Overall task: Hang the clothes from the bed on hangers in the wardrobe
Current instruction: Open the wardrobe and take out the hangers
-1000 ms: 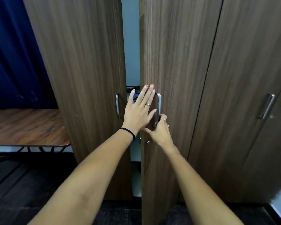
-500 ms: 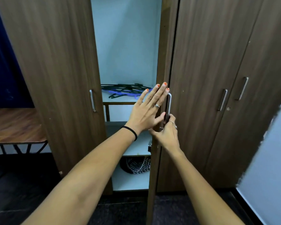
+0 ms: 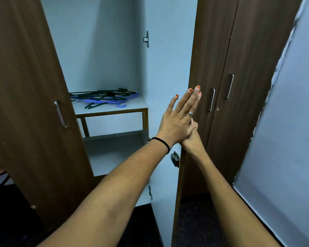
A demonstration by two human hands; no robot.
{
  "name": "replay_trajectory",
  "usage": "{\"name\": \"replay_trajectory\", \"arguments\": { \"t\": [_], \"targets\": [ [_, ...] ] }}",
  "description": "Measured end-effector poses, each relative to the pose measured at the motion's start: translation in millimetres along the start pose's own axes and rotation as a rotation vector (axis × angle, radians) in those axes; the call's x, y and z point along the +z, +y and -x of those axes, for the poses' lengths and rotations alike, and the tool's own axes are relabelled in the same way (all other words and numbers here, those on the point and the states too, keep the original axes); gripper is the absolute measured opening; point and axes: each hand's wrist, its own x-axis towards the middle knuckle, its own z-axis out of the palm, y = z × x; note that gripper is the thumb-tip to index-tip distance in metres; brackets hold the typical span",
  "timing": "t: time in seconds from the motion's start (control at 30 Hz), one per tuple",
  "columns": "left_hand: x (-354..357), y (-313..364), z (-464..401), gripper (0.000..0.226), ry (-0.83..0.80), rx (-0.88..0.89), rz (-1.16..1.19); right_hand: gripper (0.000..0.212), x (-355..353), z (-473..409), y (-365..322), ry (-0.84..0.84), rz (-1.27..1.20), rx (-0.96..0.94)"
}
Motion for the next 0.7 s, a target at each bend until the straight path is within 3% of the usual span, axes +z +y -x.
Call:
{"name": "replay_trajectory", "arguments": {
  "t": [0.2,0.33,0.4,0.5,0.7],
  "targets": [
    [2.2,-10.1,3.3,0.073,0.0,0.034,0.058,0.08,15.7,17.6,1.2,0.137,0.039,0.048],
    [-1.9,-18.3,17.7,0.063,0.064,0.064,0.111,0.091,40.5,62.4,-9.1,0.411,0.434,-0.155],
    [-0.5,-27.6,29.0,0.06,0.07,0.028,0.129,0.087,59.6,79.2,-12.8,0.463,0.56,-0.165],
    [11.1,-58.4,51.9,0.06,0.022,-0.113,0.141,0.086,89.0,93.9,-11.1,0.355,0.7,-0.208],
    [39.0,-156.4,107.4,0.065,-0.145,-0.25,0.003,0.094,150.1,87.4,-8.8,-0.002,0.689,-0.174]
  ]
}}
